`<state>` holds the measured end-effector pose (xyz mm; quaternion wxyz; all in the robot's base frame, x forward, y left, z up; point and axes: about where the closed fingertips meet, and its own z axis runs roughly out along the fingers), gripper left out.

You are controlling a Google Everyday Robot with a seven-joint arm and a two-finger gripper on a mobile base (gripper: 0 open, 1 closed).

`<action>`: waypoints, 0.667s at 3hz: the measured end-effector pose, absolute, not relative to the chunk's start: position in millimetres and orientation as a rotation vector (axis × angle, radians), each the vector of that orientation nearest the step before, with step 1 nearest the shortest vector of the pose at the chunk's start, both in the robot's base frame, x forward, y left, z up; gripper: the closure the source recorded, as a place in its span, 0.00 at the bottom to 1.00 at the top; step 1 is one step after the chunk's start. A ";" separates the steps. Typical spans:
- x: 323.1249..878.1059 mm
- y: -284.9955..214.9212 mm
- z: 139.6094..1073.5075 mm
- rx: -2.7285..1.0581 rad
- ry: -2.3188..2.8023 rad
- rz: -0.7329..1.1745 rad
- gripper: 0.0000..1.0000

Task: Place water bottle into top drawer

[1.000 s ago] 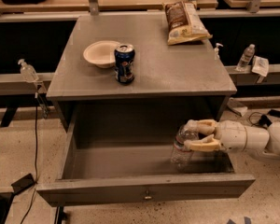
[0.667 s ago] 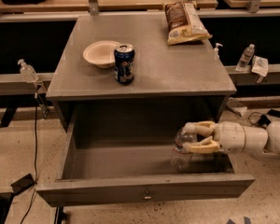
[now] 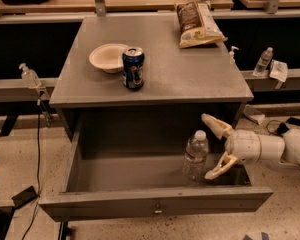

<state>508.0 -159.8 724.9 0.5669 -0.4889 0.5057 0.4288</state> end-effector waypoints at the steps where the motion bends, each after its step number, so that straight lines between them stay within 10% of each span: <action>1: 508.0 -159.7 725.0 -1.149 1.188 1.008 0.00; 2: 500.0 -178.3 759.3 -1.142 1.185 0.954 0.00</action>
Offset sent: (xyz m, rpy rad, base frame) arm -0.0053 -0.0194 0.0327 0.0237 -0.0379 -0.0185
